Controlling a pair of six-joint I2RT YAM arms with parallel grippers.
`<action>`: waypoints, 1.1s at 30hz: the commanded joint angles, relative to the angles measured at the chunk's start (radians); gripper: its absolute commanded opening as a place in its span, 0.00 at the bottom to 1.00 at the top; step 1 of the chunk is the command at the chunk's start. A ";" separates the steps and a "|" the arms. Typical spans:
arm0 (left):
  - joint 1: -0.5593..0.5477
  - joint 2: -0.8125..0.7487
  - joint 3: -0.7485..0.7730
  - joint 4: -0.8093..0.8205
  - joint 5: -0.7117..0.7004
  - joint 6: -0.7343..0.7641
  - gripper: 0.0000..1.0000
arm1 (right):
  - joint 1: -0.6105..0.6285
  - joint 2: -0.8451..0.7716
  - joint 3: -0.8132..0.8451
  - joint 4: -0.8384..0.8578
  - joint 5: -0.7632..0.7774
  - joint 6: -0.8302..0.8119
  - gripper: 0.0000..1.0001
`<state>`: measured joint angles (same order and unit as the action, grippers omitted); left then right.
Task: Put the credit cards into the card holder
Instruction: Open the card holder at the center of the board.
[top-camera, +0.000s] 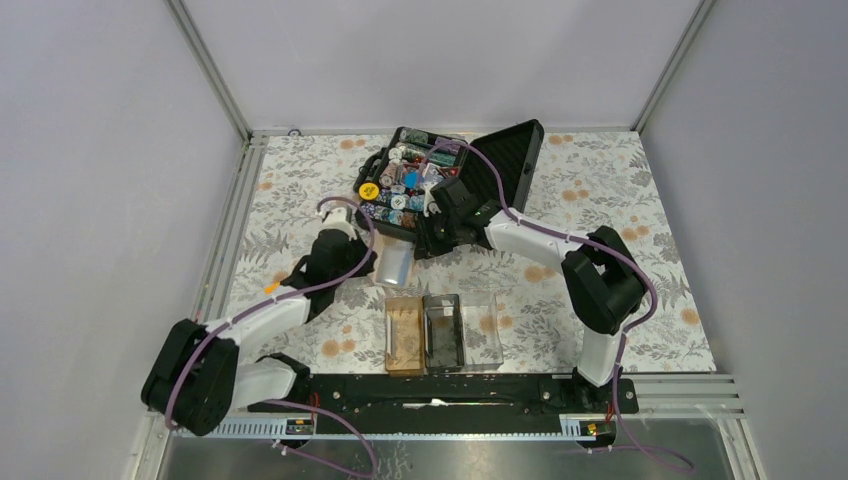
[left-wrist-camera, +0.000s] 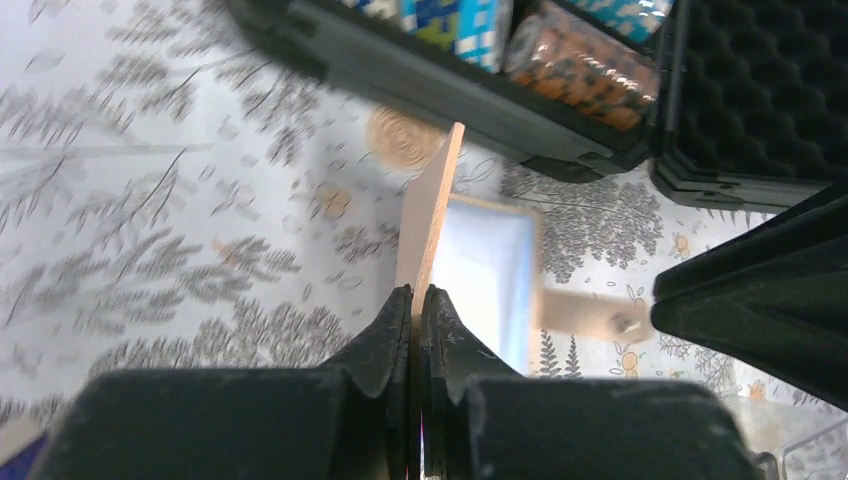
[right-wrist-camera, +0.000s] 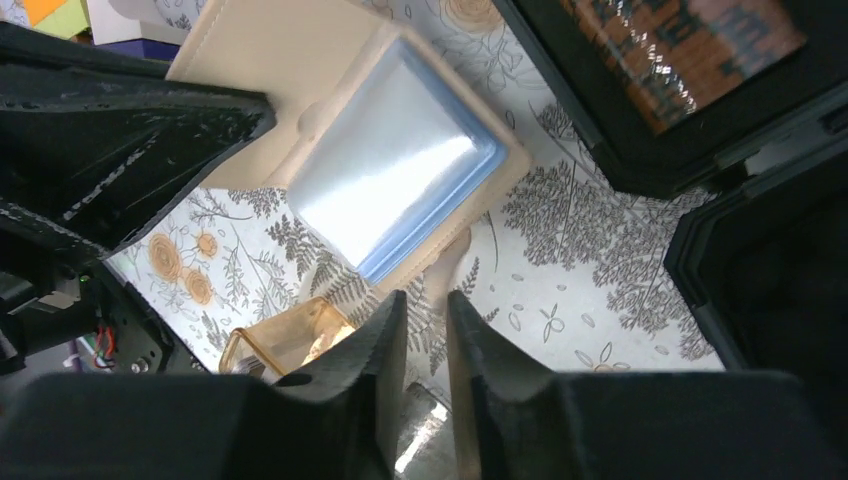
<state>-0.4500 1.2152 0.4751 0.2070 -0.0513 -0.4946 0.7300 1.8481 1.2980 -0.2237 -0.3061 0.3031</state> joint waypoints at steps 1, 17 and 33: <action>-0.004 -0.091 -0.067 -0.101 -0.160 -0.242 0.00 | -0.004 0.008 0.056 0.001 0.031 0.009 0.34; -0.004 -0.134 -0.199 -0.151 -0.253 -0.570 0.00 | 0.062 0.045 -0.069 0.296 -0.075 0.260 0.40; -0.004 -0.165 -0.254 -0.130 -0.284 -0.672 0.00 | 0.076 0.138 -0.054 0.328 -0.050 0.315 0.35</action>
<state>-0.4526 1.0672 0.2394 0.0780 -0.2832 -1.1427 0.7967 1.9781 1.2335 0.0654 -0.3592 0.6014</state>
